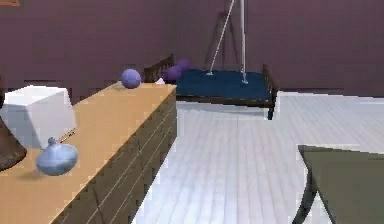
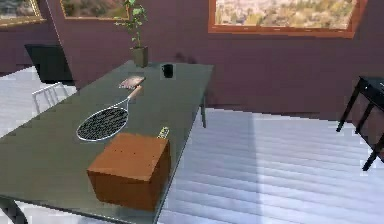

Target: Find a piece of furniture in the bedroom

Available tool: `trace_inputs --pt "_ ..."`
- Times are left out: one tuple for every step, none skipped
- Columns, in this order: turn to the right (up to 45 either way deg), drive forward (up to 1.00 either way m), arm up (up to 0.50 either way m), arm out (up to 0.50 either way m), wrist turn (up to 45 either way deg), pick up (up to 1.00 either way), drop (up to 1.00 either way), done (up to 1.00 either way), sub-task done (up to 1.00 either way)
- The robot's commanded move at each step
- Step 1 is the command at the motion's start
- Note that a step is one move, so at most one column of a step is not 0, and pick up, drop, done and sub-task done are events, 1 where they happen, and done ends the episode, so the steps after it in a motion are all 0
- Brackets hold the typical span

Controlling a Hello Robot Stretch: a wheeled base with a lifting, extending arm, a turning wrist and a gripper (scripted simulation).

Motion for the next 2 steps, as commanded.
trace_inputs --pt "0.0 1.00 0.00 0.00 0.0 0.00 0.00 0.00 0.00" --pt "9.0 0.00 0.00 0.00 0.0 0.00 0.00 0.00 0.00"
